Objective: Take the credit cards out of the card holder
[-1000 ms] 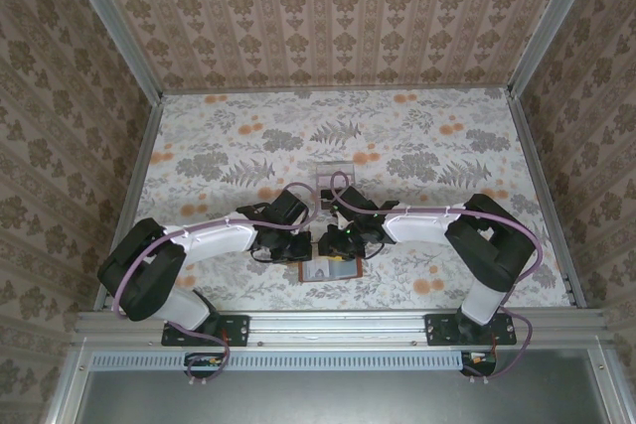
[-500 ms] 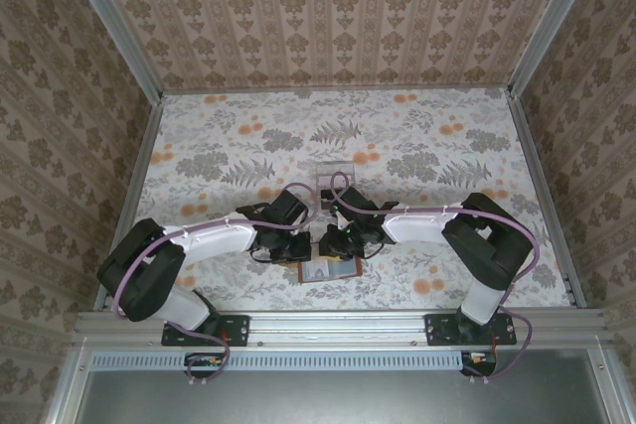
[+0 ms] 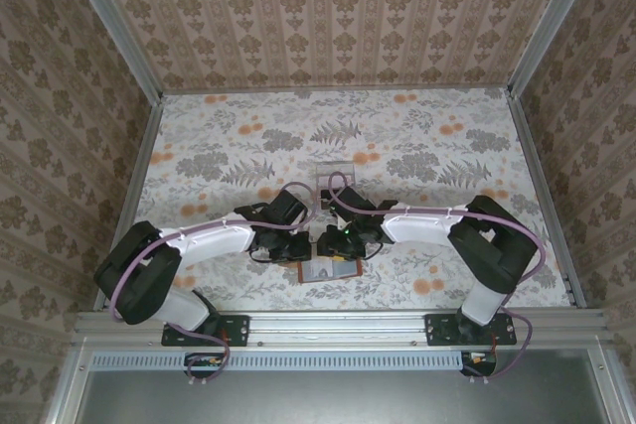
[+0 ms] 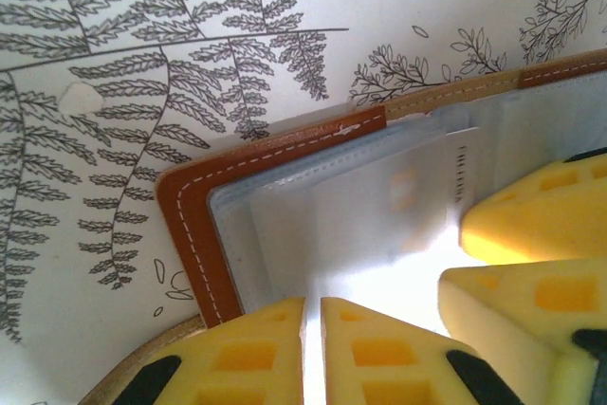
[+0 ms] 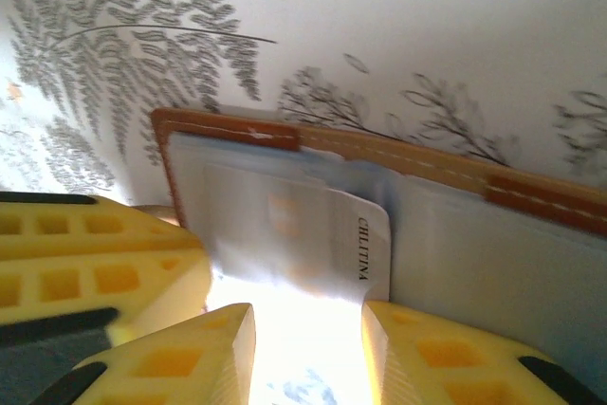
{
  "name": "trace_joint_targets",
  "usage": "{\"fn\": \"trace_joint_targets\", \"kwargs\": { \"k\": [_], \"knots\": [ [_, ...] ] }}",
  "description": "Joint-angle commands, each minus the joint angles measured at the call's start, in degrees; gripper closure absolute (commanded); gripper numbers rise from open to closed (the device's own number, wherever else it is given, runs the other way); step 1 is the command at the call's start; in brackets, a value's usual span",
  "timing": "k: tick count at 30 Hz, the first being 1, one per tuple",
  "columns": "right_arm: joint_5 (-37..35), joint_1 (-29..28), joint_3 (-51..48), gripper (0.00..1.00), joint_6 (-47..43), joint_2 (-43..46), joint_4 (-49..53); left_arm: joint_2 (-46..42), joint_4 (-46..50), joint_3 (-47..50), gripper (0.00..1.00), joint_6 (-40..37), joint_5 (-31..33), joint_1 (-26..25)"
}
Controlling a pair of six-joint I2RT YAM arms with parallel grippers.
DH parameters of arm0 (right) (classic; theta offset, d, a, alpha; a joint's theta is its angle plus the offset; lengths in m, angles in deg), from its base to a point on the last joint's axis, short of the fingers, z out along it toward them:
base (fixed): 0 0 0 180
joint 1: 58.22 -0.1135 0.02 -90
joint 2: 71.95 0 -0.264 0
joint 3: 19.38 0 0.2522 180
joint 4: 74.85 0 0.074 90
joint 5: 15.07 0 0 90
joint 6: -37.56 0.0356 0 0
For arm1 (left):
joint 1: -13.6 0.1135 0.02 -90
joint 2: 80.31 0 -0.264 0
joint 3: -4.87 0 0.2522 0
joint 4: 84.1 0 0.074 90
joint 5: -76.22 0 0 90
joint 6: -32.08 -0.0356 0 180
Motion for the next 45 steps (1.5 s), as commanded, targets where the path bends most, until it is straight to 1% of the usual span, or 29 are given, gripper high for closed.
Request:
{"fn": "trace_joint_targets", "kwargs": {
  "k": [1, 6, 13, 18, 24, 36, 45],
  "knots": [
    [-4.01, -0.19, 1.31, 0.63, -1.83, 1.45, 8.08, -0.89, 2.24, 0.13, 0.87, 0.09, 0.99, -0.30],
    [-2.43, -0.15, 0.83, 0.63, -1.13, 3.84, 5.43, -1.24, 2.72, -0.94, 0.88, 0.03, 1.08, -0.32],
    [-2.63, 0.90, -0.76, 0.64, -1.33, 5.67, 5.50, -0.84, 2.10, -3.75, 0.90, 0.45, 0.05, -1.20],
    [-1.05, 1.40, -1.59, 0.65, -2.61, 4.16, 4.88, 1.75, 1.34, -5.57, 0.91, 0.54, -0.68, -2.24],
    [2.69, 1.45, -2.84, 0.66, -1.69, 3.65, -0.99, 4.43, 2.59, -5.84, 0.92, 0.19, 0.84, -2.74],
    [3.61, 1.39, -1.50, 0.67, -1.18, -1.49, -2.68, 3.74, 3.86, -4.69, 0.92, 0.01, 2.31, -2.71],
    [6.33, 1.36, -1.87, 0.67, 0.62, -0.41, -7.49, 3.74, 3.75, -4.51, 0.92, -0.02, 2.23, -2.76]
  ]
}}
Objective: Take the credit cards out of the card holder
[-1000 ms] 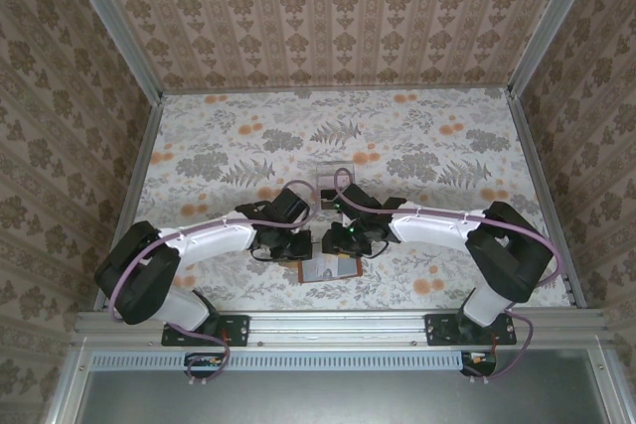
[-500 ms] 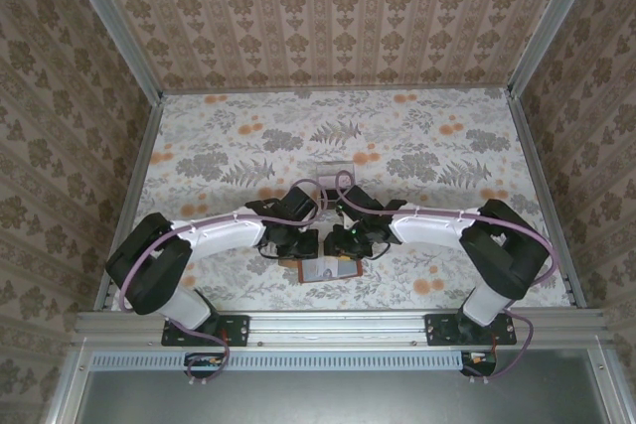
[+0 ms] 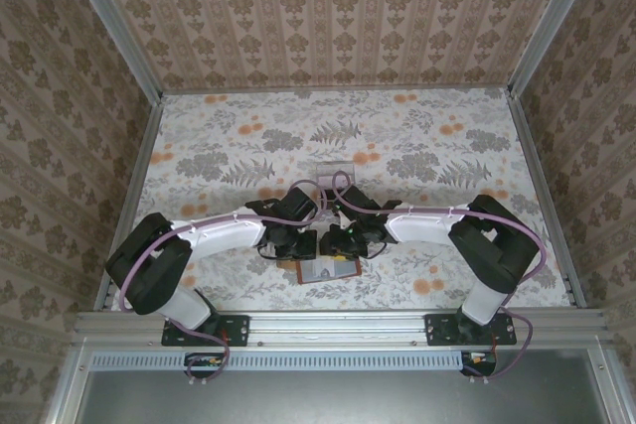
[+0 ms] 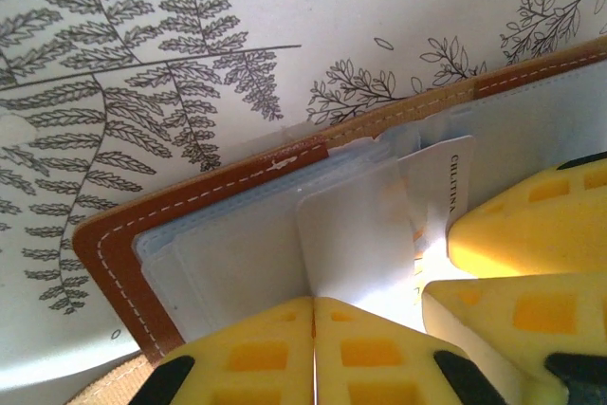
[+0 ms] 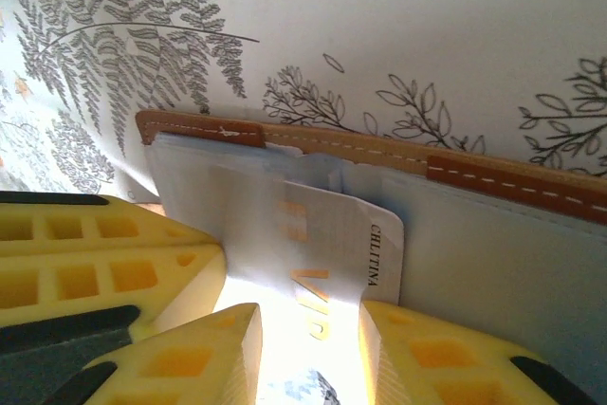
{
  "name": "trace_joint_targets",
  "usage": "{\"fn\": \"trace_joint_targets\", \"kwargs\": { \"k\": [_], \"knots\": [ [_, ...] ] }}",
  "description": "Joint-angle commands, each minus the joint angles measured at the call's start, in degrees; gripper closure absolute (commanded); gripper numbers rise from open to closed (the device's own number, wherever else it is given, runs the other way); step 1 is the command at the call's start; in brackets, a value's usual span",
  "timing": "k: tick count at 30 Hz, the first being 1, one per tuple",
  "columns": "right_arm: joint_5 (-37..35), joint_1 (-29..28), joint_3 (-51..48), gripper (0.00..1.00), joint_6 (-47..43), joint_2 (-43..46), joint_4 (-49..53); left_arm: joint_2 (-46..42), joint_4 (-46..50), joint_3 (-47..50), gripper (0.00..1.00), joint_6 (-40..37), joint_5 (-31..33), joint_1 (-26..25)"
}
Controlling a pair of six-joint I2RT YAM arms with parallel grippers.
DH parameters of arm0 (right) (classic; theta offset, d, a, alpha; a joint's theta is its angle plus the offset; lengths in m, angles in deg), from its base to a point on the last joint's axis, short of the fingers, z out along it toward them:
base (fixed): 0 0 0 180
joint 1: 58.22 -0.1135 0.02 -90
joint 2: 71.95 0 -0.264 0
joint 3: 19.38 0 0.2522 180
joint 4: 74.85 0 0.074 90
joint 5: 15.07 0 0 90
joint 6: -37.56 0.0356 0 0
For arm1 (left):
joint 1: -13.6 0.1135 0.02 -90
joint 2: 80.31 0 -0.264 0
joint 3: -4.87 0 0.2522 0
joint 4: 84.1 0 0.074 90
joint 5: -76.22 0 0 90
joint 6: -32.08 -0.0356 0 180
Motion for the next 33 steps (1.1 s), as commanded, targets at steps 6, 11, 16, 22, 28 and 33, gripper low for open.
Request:
{"fn": "trace_joint_targets", "kwargs": {
  "k": [6, 11, 16, 22, 28, 33],
  "knots": [
    [0.22, 0.37, -0.78, 0.66, 0.79, 2.40, -1.26, 0.09, -0.10, 0.73, 0.92, 0.04, 0.17, -0.39],
    [-3.14, 0.64, -0.33, 0.67, -1.31, 4.08, 4.17, 1.23, -0.76, 1.38, 0.92, 0.19, 0.08, -0.43],
    [-2.95, 0.75, -0.59, 0.67, -2.09, 3.39, 4.71, 2.63, -0.29, 1.93, 0.93, -0.07, 0.69, -0.39],
    [-2.13, 0.85, -0.65, 0.71, -2.64, 0.46, 3.70, 3.33, 0.38, 2.60, 0.93, -0.29, 1.21, -0.38],
    [-1.41, 0.82, -1.29, 0.72, -2.49, -1.28, 2.16, 3.09, 0.36, 3.00, 0.93, -0.18, 1.31, -0.47],
    [1.69, 0.93, -2.37, 0.75, -1.99, -1.13, -1.66, 3.00, -0.03, 3.29, 0.94, 0.03, 1.31, -0.40]
  ]
}}
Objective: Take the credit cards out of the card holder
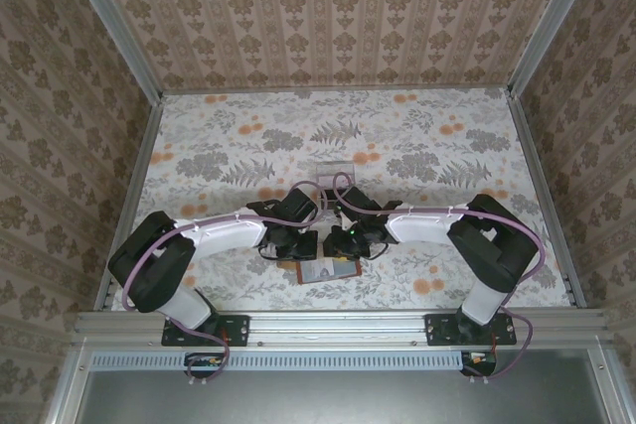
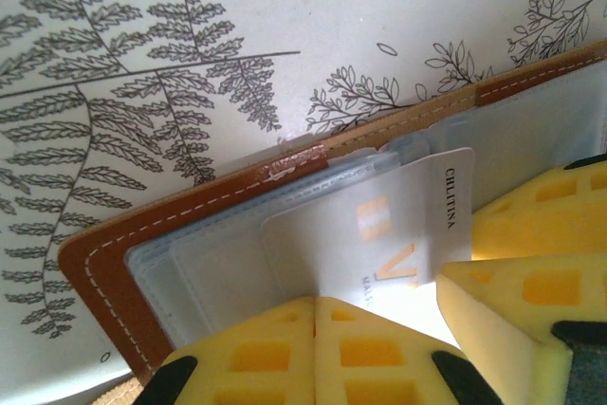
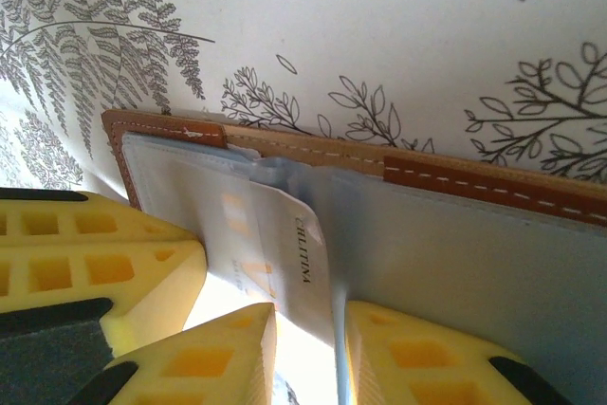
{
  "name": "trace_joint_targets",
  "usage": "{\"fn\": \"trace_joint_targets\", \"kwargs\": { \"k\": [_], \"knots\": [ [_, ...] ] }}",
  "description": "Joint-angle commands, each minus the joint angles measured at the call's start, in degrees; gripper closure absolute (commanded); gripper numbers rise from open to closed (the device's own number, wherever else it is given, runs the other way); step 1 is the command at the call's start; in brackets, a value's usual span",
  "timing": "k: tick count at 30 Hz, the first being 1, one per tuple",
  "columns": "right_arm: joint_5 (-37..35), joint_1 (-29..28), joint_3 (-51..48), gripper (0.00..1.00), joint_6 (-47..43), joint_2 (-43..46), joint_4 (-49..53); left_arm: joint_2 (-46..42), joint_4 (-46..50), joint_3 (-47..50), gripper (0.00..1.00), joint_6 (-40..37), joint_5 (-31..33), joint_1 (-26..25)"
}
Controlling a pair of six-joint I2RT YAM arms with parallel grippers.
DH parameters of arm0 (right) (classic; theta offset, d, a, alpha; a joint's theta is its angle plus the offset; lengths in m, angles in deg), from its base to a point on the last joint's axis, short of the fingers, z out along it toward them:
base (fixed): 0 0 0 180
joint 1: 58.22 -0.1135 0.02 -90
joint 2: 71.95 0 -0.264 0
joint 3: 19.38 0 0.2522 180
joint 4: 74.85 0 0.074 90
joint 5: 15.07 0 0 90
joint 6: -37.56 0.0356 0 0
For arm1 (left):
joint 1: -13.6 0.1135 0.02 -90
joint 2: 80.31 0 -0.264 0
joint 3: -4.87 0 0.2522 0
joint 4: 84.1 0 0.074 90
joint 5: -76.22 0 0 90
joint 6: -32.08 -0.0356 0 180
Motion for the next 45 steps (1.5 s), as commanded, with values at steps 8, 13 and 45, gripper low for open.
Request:
{"fn": "trace_joint_targets", "kwargs": {
  "k": [8, 13, 45],
  "knots": [
    [4.54, 0.55, -2.93, 0.85, 1.64, 2.79, -5.79, 2.19, 1.87, 2.34, 0.94, 0.10, 1.64, -0.45],
    [4.16, 0.79, -3.04, 0.90, 1.30, 4.59, -4.68, 2.01, 2.18, 2.22, 0.94, -0.11, 1.77, -0.45],
    [0.75, 3.20, -1.06, 0.93, -4.92, 7.40, 6.36, 0.28, 3.41, 0.66, 0.93, -0.61, 2.47, -0.33]
  ]
}}
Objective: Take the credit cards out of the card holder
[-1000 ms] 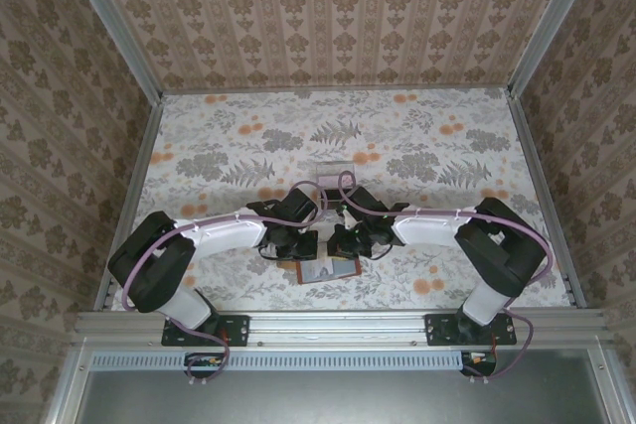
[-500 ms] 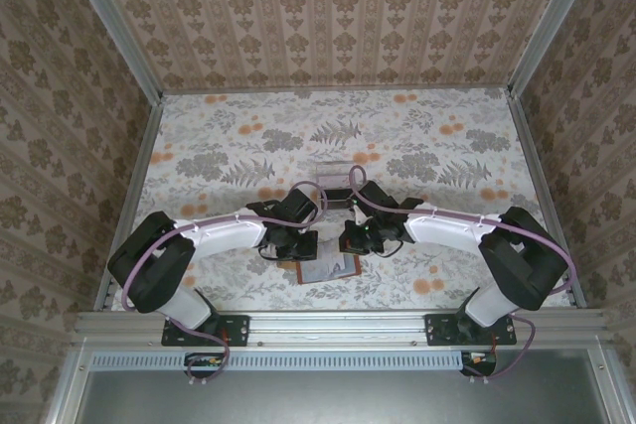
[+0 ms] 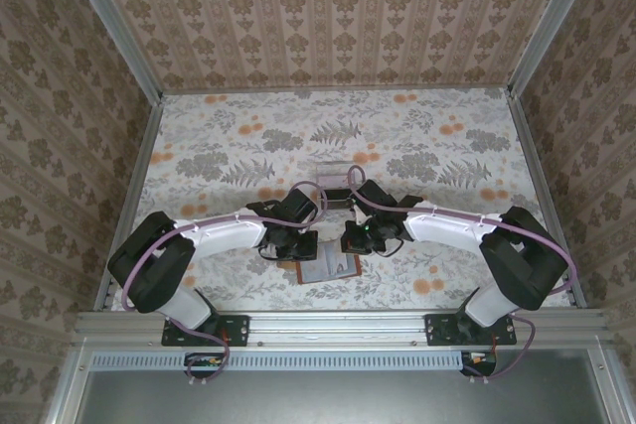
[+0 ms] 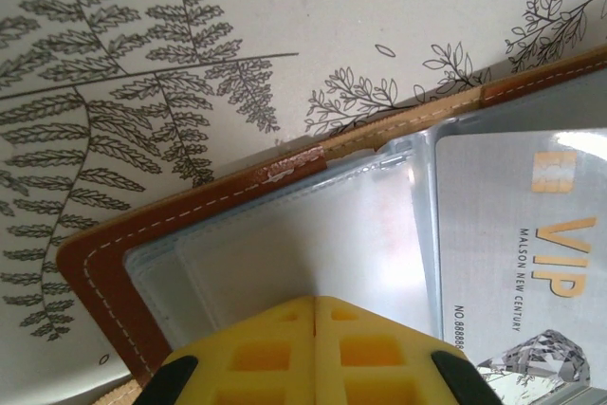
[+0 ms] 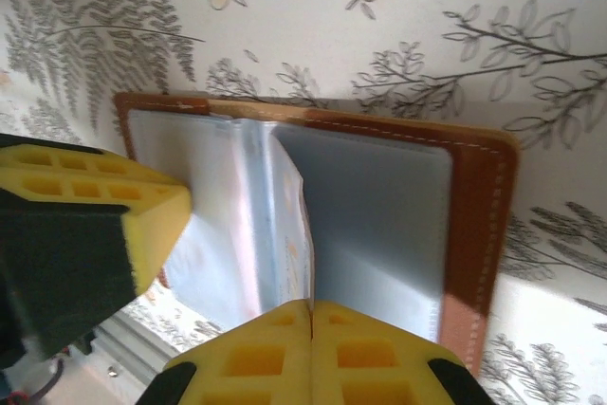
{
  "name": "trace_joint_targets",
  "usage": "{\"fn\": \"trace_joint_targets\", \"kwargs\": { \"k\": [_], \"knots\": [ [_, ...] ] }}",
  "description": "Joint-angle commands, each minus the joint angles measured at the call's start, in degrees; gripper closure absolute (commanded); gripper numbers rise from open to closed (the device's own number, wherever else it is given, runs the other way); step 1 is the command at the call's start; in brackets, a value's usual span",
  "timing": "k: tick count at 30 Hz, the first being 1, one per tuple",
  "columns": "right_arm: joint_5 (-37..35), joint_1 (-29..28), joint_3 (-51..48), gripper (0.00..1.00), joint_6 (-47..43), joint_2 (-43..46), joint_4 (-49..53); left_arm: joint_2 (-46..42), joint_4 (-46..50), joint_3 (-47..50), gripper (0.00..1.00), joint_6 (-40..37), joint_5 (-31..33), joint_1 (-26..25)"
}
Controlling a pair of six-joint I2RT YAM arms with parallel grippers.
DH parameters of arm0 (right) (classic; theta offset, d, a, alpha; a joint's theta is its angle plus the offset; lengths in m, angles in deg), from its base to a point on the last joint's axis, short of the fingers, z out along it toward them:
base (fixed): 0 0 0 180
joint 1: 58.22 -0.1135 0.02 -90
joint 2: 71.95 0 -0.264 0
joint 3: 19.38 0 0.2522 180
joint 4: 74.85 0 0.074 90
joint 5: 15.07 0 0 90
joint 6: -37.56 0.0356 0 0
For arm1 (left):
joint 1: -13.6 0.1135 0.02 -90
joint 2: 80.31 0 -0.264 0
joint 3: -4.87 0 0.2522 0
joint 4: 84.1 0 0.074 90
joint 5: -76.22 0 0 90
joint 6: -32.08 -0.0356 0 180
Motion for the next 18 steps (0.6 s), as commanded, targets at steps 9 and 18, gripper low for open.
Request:
{"fn": "trace_joint_targets", "kwargs": {
  "k": [9, 18],
  "knots": [
    [4.73, -0.80, -0.51, 0.86, 2.73, -2.46, -3.90, -0.08, 3.68, -0.09, 0.93, -0.89, 2.30, -0.31],
    [-0.66, -0.82, 0.88, 0.95, 1.19, 1.48, 2.34, -3.82, 5.20, -1.94, 0.92, -1.55, 4.22, 0.14]
  ]
}}
